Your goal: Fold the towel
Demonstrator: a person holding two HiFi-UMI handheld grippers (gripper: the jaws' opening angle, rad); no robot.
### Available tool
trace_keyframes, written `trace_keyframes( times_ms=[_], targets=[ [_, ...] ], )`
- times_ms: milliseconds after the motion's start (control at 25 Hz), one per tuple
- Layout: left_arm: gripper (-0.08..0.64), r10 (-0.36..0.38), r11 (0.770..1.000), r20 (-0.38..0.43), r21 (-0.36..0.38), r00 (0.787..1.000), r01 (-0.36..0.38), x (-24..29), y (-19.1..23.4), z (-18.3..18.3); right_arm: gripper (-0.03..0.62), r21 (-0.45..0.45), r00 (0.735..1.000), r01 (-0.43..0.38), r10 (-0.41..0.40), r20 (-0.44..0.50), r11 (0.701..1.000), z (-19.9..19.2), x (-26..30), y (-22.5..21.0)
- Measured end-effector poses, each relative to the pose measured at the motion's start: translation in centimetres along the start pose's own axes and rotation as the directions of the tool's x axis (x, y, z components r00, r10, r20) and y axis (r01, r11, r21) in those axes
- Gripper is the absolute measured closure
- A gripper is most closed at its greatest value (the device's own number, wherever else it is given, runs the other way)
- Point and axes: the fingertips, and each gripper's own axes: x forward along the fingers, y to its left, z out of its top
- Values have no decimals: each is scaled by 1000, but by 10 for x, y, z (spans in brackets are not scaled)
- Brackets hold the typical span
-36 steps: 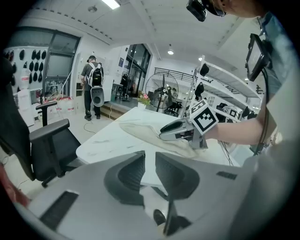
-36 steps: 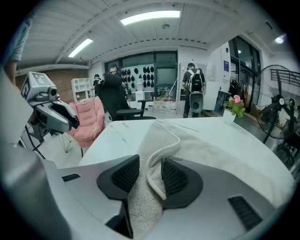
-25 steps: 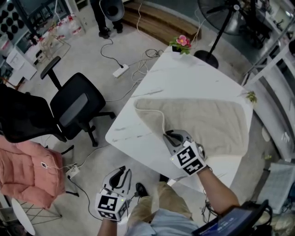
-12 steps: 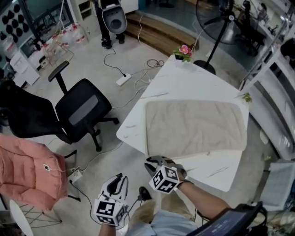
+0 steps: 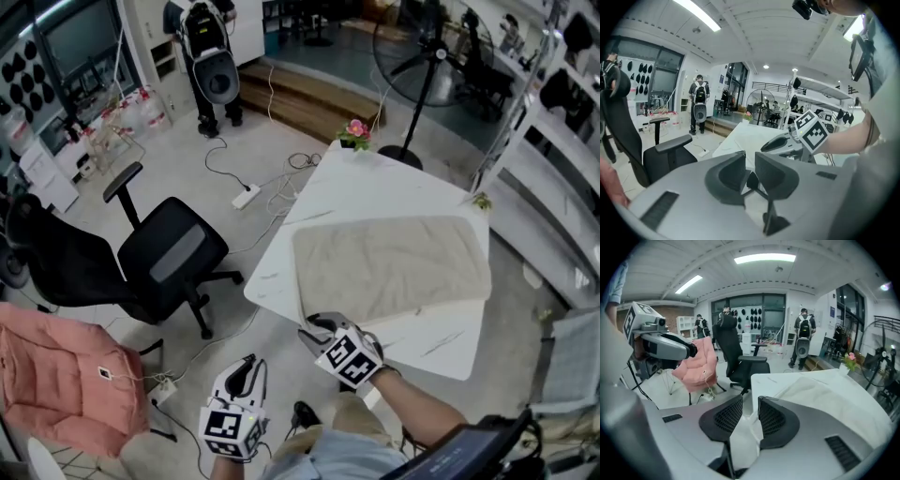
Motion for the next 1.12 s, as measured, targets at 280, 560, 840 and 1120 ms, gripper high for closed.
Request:
trace_keyframes(
  times_ms=[280,560,840,1120],
  targets=[
    [512,-121,987,80,120,989,111,46,-31,58,476,192,961,234,-257,104,953,9,-84,-95],
    [538,-217,960,85,199,972,197,122,-80,92,476,340,855,474,-517,44,812,-73,-190,-207],
    [540,-316,929,35,217,948,301,212,-147,114,476,508,721,635,-683,-117,582,-218,-299,-315],
    [540,-393,886,-103,222,914,406,300,-211,110,392,816,713,451,-697,-84,363,-346,-362,-368]
  ],
)
